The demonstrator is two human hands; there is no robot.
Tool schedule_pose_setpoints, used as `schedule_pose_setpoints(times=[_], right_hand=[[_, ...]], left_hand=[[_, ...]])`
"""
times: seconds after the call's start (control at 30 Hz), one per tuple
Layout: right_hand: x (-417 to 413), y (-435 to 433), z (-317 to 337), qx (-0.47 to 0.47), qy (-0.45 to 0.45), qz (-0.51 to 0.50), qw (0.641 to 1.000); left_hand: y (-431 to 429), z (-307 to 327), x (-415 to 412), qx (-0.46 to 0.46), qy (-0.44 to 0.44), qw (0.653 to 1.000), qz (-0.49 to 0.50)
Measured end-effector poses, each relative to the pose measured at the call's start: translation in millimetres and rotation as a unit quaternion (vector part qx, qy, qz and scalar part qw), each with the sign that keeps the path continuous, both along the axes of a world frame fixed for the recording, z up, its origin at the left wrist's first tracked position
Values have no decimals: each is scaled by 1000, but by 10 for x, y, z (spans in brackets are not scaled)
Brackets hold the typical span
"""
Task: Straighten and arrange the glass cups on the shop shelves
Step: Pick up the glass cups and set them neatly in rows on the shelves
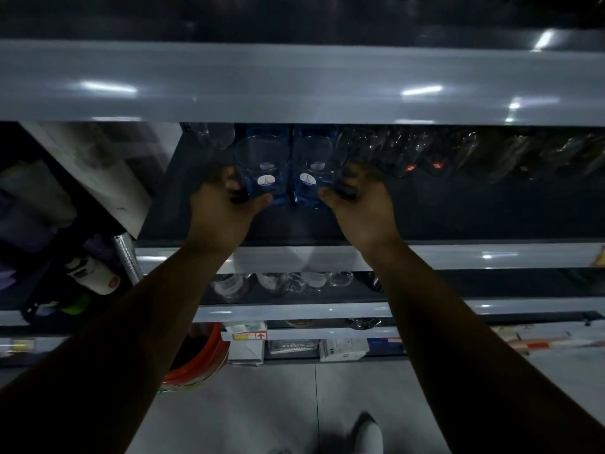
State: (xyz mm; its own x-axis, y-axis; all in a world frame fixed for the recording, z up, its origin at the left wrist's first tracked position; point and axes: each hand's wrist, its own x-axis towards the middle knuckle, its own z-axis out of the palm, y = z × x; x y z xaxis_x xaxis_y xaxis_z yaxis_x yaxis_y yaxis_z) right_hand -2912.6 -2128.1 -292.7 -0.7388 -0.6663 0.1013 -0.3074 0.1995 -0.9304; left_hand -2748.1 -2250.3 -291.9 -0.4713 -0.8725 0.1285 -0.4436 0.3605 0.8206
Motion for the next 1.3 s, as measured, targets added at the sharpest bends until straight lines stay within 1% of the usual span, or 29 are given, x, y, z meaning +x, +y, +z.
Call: schedule_pose_setpoints(times=[0.13,0.23,0.33,0.4,0.5,0.6,0.77,0.93,1.0,1.13,1.3], right_hand=[[1,-33,8,9,2,1,1000],[-1,-17,42,28,9,0,1000],[36,87,90,32,16,0,999],[71,233,144,42,22,-5,999],[101,554,276,64,53,-13,996],[112,949,491,85,80,-25,993],[-40,1716,915,135,177,-58,973],[-296,2601,1292,131,189,-118,966],[-448,2937,1434,123,198,-151,961],[-849,3578,1732,119,184,-203,954],[-1354,4308,2074,100,224,-252,936]], left_hand=[[6,70,-31,-16,-21,1000,-1],[28,130,20,20,-37,999,-27],[89,135,136,49,-19,997,-59],[204,161,216,25,-27,997,-62],[532,322,280,-24,1,997,-74],[889,571,199,-55,9,990,-131],[1435,1016,-274,-59,0,960,-273],[2124,1394,-874,-70,13,924,-376],[2418,1538,-1131,-73,25,912,-403],[2991,1840,-1700,-85,52,893,-439],[3726,2165,-2422,-85,90,879,-460]])
